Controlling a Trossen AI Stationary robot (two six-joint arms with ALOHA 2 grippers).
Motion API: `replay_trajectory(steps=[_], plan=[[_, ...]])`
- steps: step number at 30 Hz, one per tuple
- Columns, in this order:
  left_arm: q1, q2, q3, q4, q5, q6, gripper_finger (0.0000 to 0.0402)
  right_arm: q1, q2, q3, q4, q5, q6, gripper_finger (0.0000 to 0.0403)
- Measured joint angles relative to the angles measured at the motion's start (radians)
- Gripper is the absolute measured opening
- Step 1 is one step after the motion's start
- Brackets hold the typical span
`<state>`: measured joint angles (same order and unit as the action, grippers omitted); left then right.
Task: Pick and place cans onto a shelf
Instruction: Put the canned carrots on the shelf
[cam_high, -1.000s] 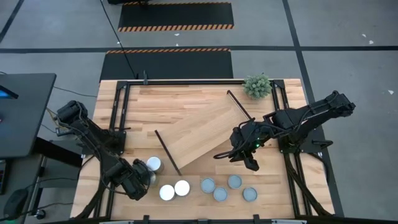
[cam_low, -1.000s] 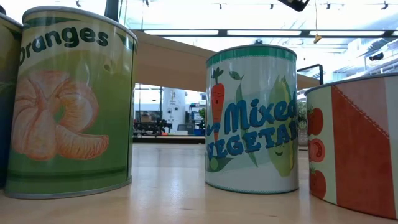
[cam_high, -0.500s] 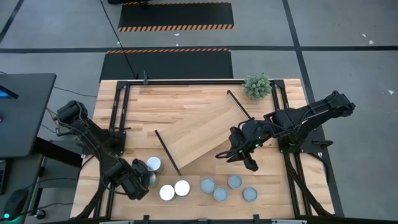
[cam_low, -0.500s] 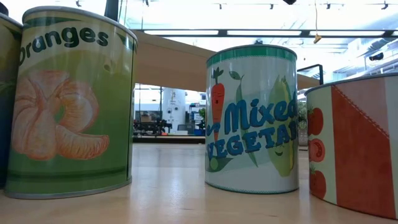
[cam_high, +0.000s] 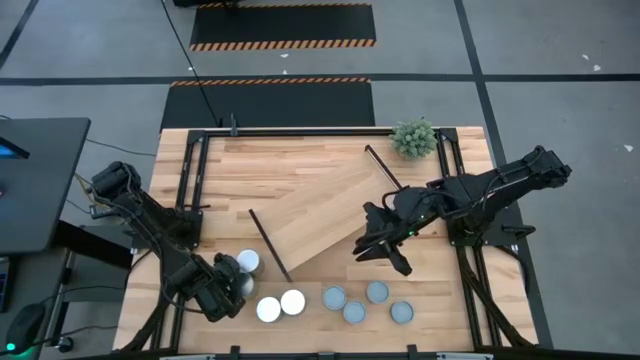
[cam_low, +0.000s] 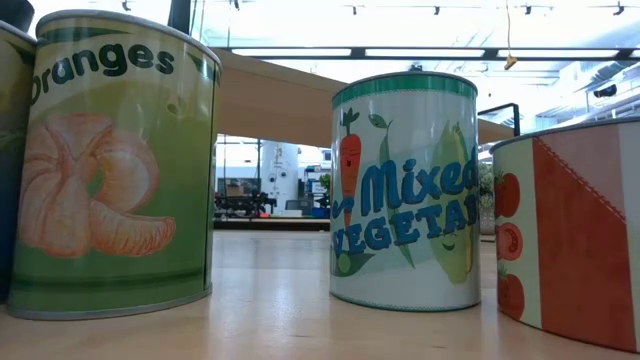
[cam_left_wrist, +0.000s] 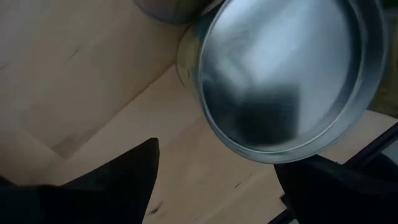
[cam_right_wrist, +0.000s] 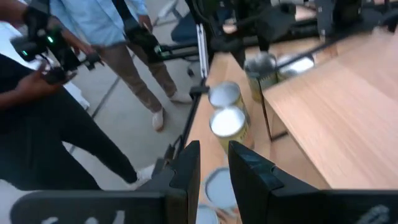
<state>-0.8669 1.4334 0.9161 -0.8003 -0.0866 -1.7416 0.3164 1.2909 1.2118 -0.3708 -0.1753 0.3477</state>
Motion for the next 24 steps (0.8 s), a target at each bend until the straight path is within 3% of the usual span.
replay_trajectory(steps=[15, 24], plan=[[0.006, 0.000, 0.000, -0.026, 0.001, 0.008, 0.0315, 0.000, 0.000, 0.000, 0.164, 0.000, 0.000, 0.0090], [0.007, 0.000, 0.000, -0.043, -0.040, -0.008, 0.0317, 0.000, 0.000, 0.000, 0.178, 0.000, 0.000, 0.0090]])
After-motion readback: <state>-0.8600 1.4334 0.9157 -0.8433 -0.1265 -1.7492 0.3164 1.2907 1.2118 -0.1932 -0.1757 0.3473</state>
